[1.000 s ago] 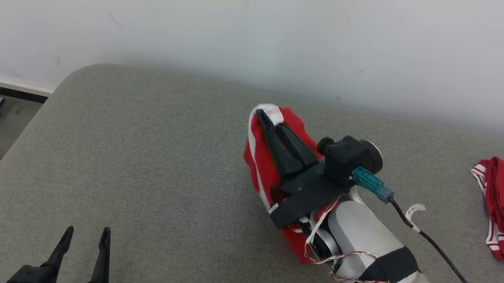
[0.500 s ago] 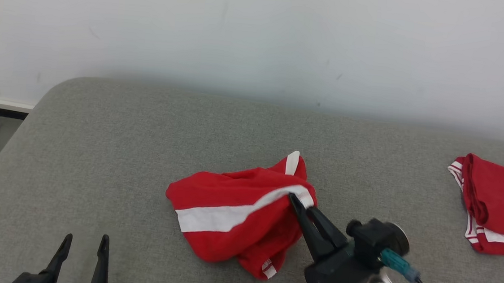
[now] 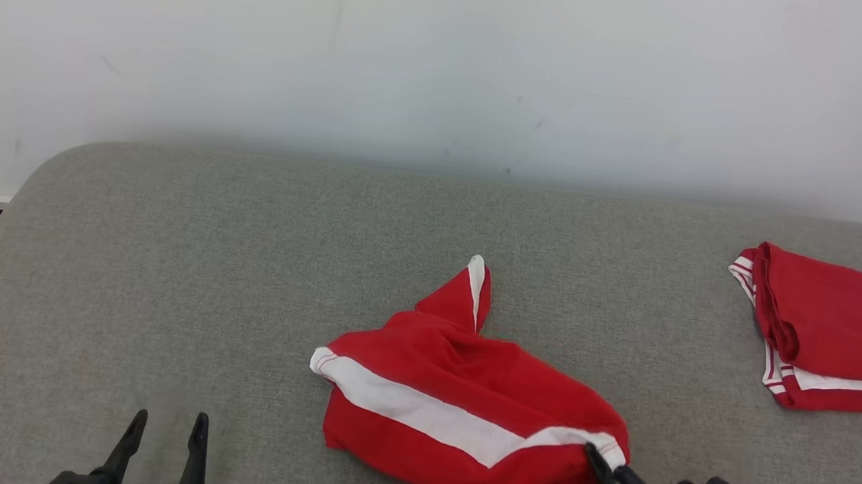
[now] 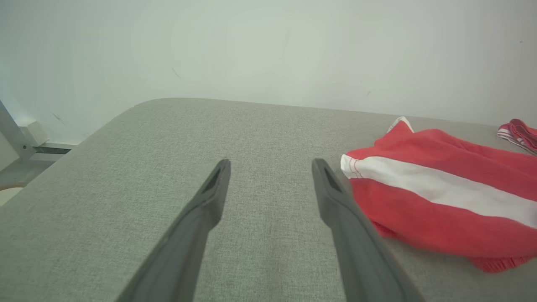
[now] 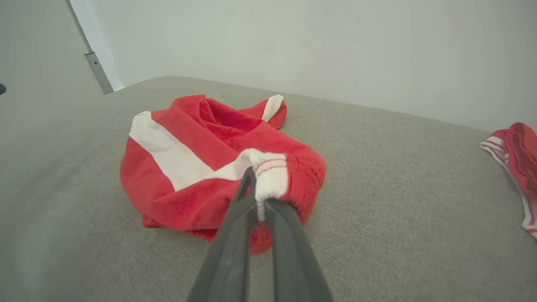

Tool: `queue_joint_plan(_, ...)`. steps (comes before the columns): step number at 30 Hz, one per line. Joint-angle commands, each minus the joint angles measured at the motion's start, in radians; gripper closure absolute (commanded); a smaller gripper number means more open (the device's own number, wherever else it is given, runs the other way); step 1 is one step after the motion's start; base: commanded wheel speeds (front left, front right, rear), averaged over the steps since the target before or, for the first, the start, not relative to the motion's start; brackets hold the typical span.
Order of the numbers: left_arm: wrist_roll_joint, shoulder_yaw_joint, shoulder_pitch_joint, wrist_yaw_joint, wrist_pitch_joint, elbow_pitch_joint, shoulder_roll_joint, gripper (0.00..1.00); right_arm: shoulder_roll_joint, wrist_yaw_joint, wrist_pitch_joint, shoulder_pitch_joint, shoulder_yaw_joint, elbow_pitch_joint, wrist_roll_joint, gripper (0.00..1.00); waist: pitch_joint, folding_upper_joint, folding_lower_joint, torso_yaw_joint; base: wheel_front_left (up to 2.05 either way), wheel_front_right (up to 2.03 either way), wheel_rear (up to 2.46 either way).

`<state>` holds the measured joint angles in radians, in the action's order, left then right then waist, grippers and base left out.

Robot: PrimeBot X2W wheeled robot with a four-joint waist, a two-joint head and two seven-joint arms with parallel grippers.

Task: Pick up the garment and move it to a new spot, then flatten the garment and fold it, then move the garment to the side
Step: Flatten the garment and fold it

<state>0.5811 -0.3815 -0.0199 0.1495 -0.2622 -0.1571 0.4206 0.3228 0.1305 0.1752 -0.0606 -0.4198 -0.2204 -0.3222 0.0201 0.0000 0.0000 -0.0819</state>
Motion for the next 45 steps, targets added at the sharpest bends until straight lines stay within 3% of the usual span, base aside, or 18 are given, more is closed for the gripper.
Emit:
queue_joint_plan(1, -0.003, -0.007, -0.007, -0.007, -0.002, -0.01, -0.008, 0.0, 0.0, 0.001, -0.017, 0.028, -0.008, -0.01, -0.023, 1.0, -0.003, 0.0, 0.0, 0.001, 0.0, 0.0, 0.0)
queue_joint_plan(13, -0.016, -0.041, -0.058, -0.045, 0.01, -0.05, -0.009, 0.0, -0.024, 0.001, -0.009, 0.016, -0.04, -0.092, -0.058, 1.0, -0.034, 0.0, 0.0, 0.018, 0.0, 0.0, 0.0)
queue_joint_plan(14, -0.013, -0.044, -0.067, -0.052, 0.013, -0.057, -0.006, 0.0, -0.027, 0.001, -0.006, 0.013, -0.042, -0.099, -0.058, 0.92, -0.036, 0.0, 0.0, 0.023, 0.0, 0.0, 0.0)
queue_joint_plan(15, -0.012, -0.048, -0.076, -0.06, 0.018, -0.065, -0.005, 0.0, -0.029, 0.001, -0.004, 0.008, -0.042, -0.104, -0.057, 0.32, -0.039, 0.0, 0.0, 0.027, 0.0, 0.0, 0.0)
queue_joint_plan(16, -0.012, -0.05, -0.088, -0.065, 0.021, -0.072, -0.002, 0.0, -0.034, 0.001, -0.005, 0.005, -0.047, -0.109, -0.064, 0.0, -0.043, 0.0, 0.0, 0.034, 0.0, 0.0, 0.0)
queue_joint_plan(27, -0.022, -0.069, -0.197, -0.122, 0.048, -0.119, 0.024, 0.0, -0.057, 0.001, 0.023, 0.012, -0.033, -0.135, -0.093, 0.0, -0.088, 0.0, 0.0, 0.089, 0.0, 0.0, 0.0)
queue_joint_plan(37, -0.035, -0.128, -0.284, -0.186, 0.086, -0.171, 0.006, 0.0, -0.114, 0.001, 0.057, 0.083, 0.073, -0.047, -0.114, 0.0, -0.149, 0.0, 0.0, 0.118, 0.0, 0.0, 0.0)
queue_joint_plan(45, -0.037, -0.157, -0.347, -0.228, 0.122, -0.238, 0.025, 0.0, -0.153, 0.001, 0.048, 0.068, 0.061, -0.026, -0.109, 0.0, -0.18, 0.0, 0.0, 0.146, 0.0, 0.0, 0.0)
